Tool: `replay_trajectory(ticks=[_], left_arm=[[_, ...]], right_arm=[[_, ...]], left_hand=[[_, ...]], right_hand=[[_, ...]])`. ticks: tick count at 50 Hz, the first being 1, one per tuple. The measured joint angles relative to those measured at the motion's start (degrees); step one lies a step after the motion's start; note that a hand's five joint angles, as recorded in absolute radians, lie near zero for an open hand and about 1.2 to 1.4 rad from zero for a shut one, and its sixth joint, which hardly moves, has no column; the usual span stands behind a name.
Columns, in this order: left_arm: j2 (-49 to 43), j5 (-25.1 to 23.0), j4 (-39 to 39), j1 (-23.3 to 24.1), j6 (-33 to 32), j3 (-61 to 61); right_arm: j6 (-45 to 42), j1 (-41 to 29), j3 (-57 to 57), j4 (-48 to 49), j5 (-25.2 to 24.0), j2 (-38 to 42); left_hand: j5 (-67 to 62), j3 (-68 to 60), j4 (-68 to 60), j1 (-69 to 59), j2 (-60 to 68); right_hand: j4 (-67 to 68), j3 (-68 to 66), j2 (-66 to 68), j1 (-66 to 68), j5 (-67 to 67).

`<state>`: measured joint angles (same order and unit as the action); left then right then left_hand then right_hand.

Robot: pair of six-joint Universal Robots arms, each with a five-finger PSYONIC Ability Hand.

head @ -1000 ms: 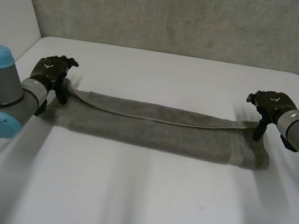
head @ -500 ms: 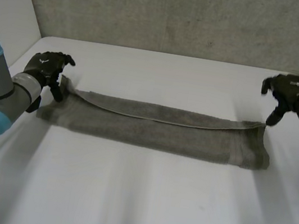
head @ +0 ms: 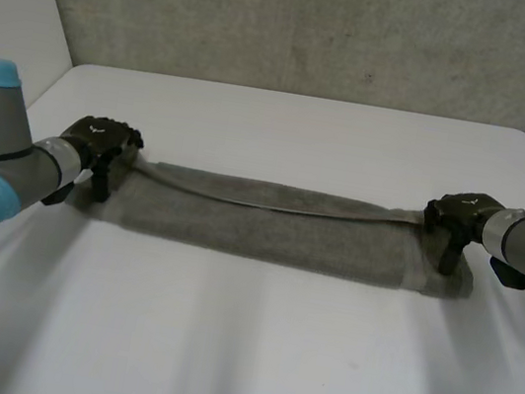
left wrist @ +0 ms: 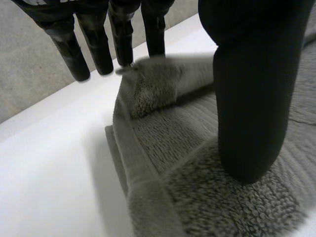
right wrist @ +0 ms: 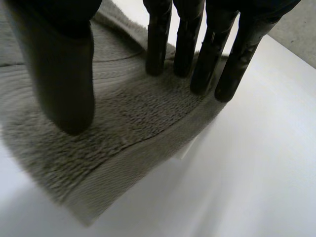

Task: Fold the towel.

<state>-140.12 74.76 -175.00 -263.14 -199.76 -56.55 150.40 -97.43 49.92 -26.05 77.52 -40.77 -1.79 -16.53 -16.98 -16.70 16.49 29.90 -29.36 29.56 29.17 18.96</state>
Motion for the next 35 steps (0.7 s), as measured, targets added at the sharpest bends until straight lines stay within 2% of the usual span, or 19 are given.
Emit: replay_trajectory(ticks=[4, 11, 19, 35], left_arm=[[-2.67, 0.79, -0.28, 0.86, 0.18, 4.16], [-4.01, 1.94, -3.1, 1.81, 1.08, 7.98], [-3.07, 5.34, -7.02, 2.66, 3.99, 6.98], [7.64, 5.49, -8.34, 1.99, 4.66, -8.31]], right_arm=[[2.18, -0.01, -4.04, 0.88, 0.03, 2.85], [7.42, 0.06, -5.61, 6.89, 0.28, 3.33], [10.43, 0.11, 0.74, 12.73, 0.42, -2.54], [9.9, 0.21, 18.06, 13.41, 0.17, -15.11]], left_hand=[[0.21, 5.69, 5.95, 5.7, -5.69], [0.24, 6.7, 7.17, 6.72, -6.71], [0.24, 6.77, 7.3, 6.88, -6.81], [0.25, 6.77, 7.3, 6.88, -6.82]], right_hand=[[-15.05, 14.81, -14.96, -13.96, -15.41], [-15.74, 16.15, -16.12, -16.16, -15.57], [-15.74, 16.15, -16.12, -16.16, -15.57], [-15.74, 16.15, -16.12, -16.16, -15.57]])
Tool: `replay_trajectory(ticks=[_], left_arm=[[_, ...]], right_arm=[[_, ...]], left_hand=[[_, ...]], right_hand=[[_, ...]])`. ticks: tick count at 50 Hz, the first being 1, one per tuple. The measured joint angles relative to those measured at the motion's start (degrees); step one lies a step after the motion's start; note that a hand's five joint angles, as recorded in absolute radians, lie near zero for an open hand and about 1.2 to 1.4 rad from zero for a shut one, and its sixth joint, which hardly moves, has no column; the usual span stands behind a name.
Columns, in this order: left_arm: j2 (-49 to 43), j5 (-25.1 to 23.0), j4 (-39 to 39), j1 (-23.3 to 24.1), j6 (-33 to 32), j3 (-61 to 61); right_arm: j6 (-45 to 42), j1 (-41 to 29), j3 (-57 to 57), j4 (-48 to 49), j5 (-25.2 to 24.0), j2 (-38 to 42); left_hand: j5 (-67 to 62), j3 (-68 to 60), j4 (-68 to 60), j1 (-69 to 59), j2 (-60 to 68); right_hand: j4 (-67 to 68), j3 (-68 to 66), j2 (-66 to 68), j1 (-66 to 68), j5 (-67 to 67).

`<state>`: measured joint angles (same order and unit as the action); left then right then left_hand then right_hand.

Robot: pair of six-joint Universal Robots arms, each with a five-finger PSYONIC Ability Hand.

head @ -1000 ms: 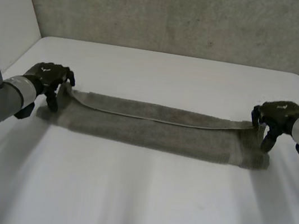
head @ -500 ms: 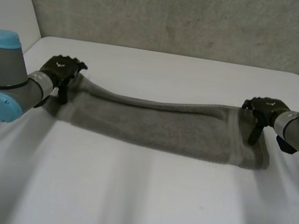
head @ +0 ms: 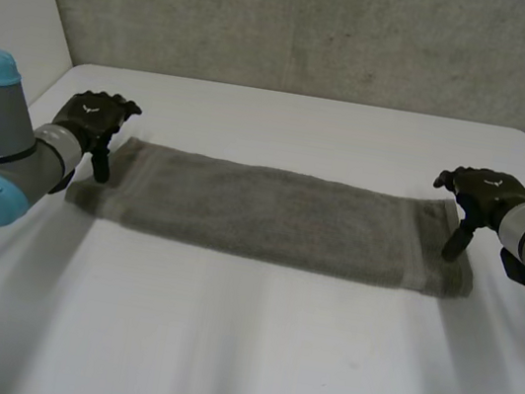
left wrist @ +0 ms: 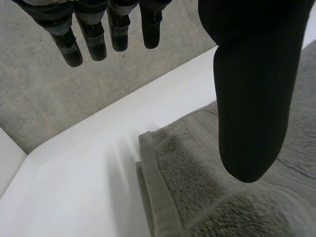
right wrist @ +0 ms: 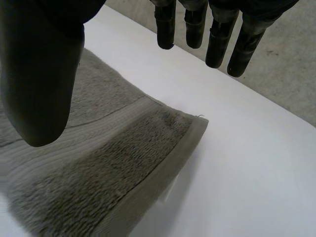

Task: Fold the towel.

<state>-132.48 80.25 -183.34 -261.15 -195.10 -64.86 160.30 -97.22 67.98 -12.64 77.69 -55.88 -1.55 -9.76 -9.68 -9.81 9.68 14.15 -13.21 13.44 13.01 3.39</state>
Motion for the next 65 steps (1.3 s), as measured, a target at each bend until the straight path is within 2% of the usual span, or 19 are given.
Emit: replay_trajectory(ticks=[11, 19, 33, 43, 47, 50, 51, 53, 60, 65], left_arm=[[7.28, -4.84, -0.27, -1.68, -0.37, -10.21], [9.4, -6.56, -0.35, -3.58, -0.5, -14.45], [9.59, -8.32, -1.32, -5.33, -0.66, -17.71], [9.16, -8.45, -2.0, -5.66, -0.64, -18.71], [9.36, -8.47, -2.7, -5.52, -0.63, -19.13], [9.56, -8.5, -3.04, -5.49, -0.63, -19.38], [9.65, -8.5, -3.14, -5.49, -0.63, -19.47], [9.79, -8.52, -3.23, -5.47, -0.63, -19.59], [10.77, -8.59, -3.29, -5.44, -0.56, -19.88], [12.39, -8.62, -3.31, -5.55, -0.48, -20.3]], right_arm=[[-0.35, 0.51, 11.11, 2.57, -0.25, -8.2], [-0.55, 0.63, 17.5, 4.97, -0.48, -10.29], [-4.34, 0.21, 21.98, 10.8, -0.42, -9.24], [-8.44, -0.05, 22.16, 16.33, 0.3, -3.83], [-10.46, 0.13, 21.21, 16.56, 0.59, -1.49], [-11.29, 0.33, 20.51, 16.5, 1.24, -0.3], [-11.49, 0.41, 20.24, 16.48, 1.64, 0.06], [-11.67, 0.5, 19.89, 16.42, 2.71, 0.39], [-11.75, 1.29, 19.55, 17.15, 8.38, -1.62], [-12.09, 5.61, 19.56, 17.99, 10.3, -6.1]], left_hand=[[0.0, -0.03, -0.03, -0.01, 0.07], [0.0, -0.95, -0.96, -0.96, 1.03], [-0.03, -1.99, -1.96, -1.99, 2.05], [0.01, -1.99, -2.11, -2.01, 2.1], [0.01, -1.99, -2.11, -2.01, 2.1], [0.01, -2.0, -2.11, -2.01, 2.11], [0.01, -1.99, -2.11, -2.01, 2.1], [0.01, -1.99, -2.11, -2.01, 2.1], [0.01, -1.95, -2.06, -1.86, 2.03], [0.01, -1.88, -1.99, -1.81, 1.99]], right_hand=[[0.0, 0.0, 0.0, 0.01, 0.0], [1.71, -2.95, 2.67, 3.27, 3.28], [10.31, -11.37, 10.88, 10.95, 11.69], [18.27, -19.35, 19.08, 19.56, 19.21], [24.78, -25.84, 25.55, 25.98, 25.66], [41.5, -42.21, 43.64, 43.87, 42.66], [50.74, -51.15, 52.84, 52.59, 52.02], [59.81, -60.25, 60.57, 60.01, 61.1], [62.4, -63.21, 61.24, 61.45, 62.97], [62.4, -63.22, 61.24, 61.73, 62.98]])
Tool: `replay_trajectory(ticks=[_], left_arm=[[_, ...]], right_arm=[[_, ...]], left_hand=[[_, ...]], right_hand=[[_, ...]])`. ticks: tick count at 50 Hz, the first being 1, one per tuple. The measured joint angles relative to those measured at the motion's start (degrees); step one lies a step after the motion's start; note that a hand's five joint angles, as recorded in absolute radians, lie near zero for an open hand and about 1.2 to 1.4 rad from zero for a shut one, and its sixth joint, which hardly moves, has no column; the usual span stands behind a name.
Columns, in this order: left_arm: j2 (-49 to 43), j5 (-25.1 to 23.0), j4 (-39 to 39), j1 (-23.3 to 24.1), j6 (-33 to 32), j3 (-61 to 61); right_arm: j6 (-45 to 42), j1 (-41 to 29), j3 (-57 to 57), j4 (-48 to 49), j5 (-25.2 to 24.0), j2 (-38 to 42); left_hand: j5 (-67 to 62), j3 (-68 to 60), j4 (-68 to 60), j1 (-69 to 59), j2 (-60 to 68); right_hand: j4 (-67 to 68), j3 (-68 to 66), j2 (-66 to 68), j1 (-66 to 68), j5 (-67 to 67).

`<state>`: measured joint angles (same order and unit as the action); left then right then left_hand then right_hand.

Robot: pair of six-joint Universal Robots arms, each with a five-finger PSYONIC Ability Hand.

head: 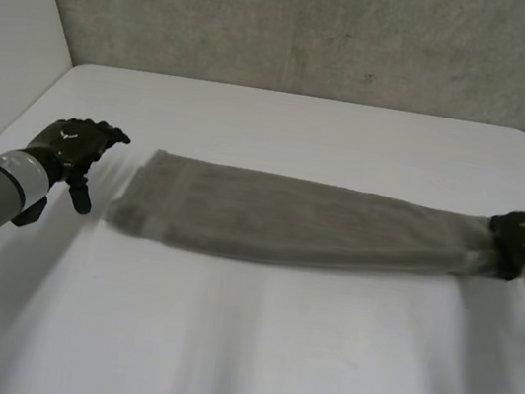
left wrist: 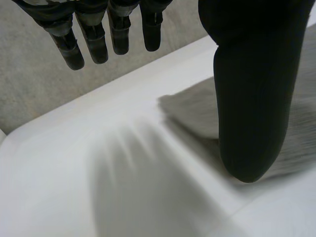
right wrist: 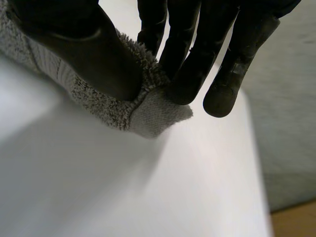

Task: Fold the towel.

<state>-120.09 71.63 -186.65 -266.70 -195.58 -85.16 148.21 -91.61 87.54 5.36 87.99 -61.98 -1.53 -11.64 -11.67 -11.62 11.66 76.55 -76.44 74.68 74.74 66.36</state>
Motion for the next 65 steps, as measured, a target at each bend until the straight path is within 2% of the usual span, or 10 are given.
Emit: replay_trajectory(ticks=[7, 11, 19, 22, 28, 34, 42, 52, 65], left_arm=[[2.19, -0.04, 0.01, -0.25, 0.08, -0.62], [3.29, -0.1, -0.02, -0.27, 0.1, -0.78], [5.42, -0.01, -0.2, 0.16, 0.57, -0.24], [6.3, 0.15, -0.85, 0.8, 0.76, -0.01], [6.99, 0.48, -2.43, 2.7, 0.88, 0.11], [6.98, 0.62, -3.18, 4.58, 0.91, 0.18], [6.65, 0.75, -4.09, 7.15, 0.97, 0.88], [6.53, 2.6, -4.37, 9.2, 3.54, 2.56], [6.53, 3.53, -4.31, 9.11, 5.13, 2.14]], right_arm=[[-4.59, 4.46, -2.93, -0.13, 0.19, -3.04], [-8.47, 2.18, -6.29, -0.08, 0.3, -3.23], [-11.45, -14.85, -15.5, 0.63, 0.33, -1.07], [-11.87, -24.58, -19.08, 2.14, 0.17, 2.3], [-13.44, -37.6, -21.83, 6.19, -0.42, 9.73], [-16.79, -43.87, -22.16, 8.46, -2.27, 16.55], [-18.14, -44.95, -21.38, 10.16, -7.53, 18.24], [-6.93, -43.48, -24.8, 13.1, -9.34, 13.9], [-4.39, -45.82, -32.51, 8.06, -13.05, 21.76]], left_hand=[[0.0, 0.14, 0.11, 0.11, -0.21], [0.0, 0.32, 0.3, 0.25, -0.33], [0.0, 0.69, 0.66, 0.58, -0.62], [0.0, 0.71, 0.71, 0.64, -0.75], [-0.01, 0.88, 0.87, 0.79, -0.88], [0.0, 0.88, 0.9, 0.8, -0.93], [0.0, 0.88, 0.9, 0.8, -0.96], [-0.01, 0.88, 0.91, 0.8, -0.96], [0.0, 0.88, 0.91, 0.78, -0.96]], right_hand=[[0.0, -0.14, 0.0, 0.05, 0.03], [0.0, -0.19, 0.0, 0.05, 0.04], [0.0, -0.76, 0.28, 0.26, 0.04], [0.0, -0.76, 0.28, 0.27, 0.04], [0.0, -0.76, 0.29, 0.27, 0.05], [0.0, -0.76, 0.29, 0.28, 0.05], [0.0, -0.76, 0.29, 0.28, 0.05], [0.0, -0.76, 0.29, 0.33, 0.05], [-0.03, -0.74, 0.27, 0.32, 0.01]])
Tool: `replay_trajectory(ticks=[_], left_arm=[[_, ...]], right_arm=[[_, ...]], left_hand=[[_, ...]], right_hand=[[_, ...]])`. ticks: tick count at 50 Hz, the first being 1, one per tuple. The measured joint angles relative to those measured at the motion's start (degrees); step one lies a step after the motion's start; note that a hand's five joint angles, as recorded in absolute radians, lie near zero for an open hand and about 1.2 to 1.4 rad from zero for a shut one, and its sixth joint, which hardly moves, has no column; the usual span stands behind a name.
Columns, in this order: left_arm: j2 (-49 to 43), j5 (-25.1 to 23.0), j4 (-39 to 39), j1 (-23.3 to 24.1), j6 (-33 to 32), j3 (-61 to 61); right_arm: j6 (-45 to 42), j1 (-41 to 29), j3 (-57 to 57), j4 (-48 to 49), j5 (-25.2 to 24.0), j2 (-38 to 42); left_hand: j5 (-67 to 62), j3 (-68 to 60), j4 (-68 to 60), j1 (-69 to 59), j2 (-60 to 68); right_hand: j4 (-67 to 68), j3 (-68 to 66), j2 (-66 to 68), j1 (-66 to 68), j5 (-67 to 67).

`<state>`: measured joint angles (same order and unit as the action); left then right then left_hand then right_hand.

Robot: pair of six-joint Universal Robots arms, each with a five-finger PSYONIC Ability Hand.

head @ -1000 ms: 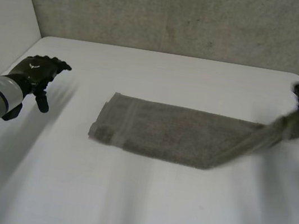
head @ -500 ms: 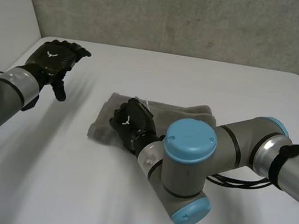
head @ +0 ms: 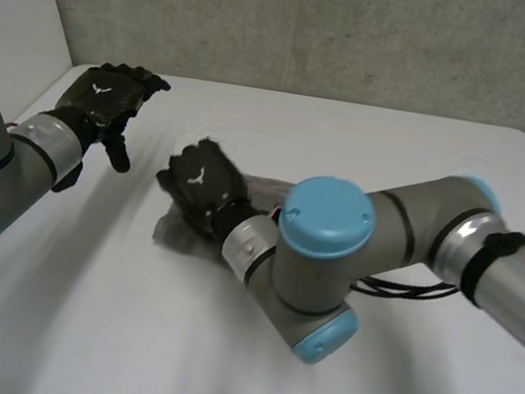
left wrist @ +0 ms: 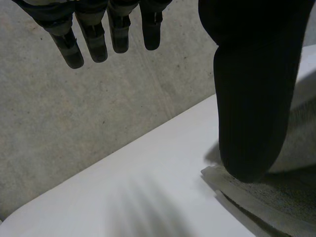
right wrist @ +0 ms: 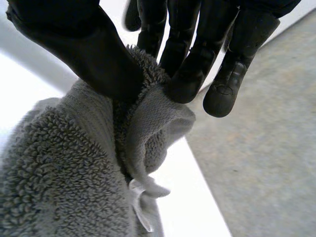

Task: Fold the towel.

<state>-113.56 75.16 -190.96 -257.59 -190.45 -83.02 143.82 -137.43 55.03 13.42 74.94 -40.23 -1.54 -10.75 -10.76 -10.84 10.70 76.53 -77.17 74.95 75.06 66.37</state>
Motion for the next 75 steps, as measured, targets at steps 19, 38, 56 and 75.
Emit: replay_trajectory(ticks=[19, 38, 56, 75], left_arm=[[-0.04, -0.08, -0.06, 2.5, 0.1, 0.17], [-7.22, 2.69, -1.92, 12.9, 2.2, 0.92], [-14.67, 7.9, -2.13, 13.5, 2.01, 2.38], [-10.76, 7.8, -2.18, 13.26, 2.48, 1.44]], right_arm=[[3.36, 2.12, 5.71, 0.43, 1.13, -6.18], [19.46, 22.85, 36.82, -0.41, 2.32, -28.29], [19.13, 23.69, 43.05, 2.33, 1.6, -22.86], [16.5, 24.21, 39.22, 6.03, 4.85, -15.43]], left_hand=[[0.0, 0.0, 0.0, 0.01, 0.0], [0.0, 0.0, 0.0, 0.01, 0.0], [0.0, 0.0, 0.0, 0.01, 0.0], [0.0, 0.0, 0.0, 0.01, -0.01]], right_hand=[[-62.32, 63.75, -61.44, -62.02, -62.99], [-47.13, 47.67, -45.69, -45.7, -46.57], [-46.97, 47.51, -45.64, -45.26, -46.39], [-0.25, 0.91, -3.31, -2.32, -1.31]])
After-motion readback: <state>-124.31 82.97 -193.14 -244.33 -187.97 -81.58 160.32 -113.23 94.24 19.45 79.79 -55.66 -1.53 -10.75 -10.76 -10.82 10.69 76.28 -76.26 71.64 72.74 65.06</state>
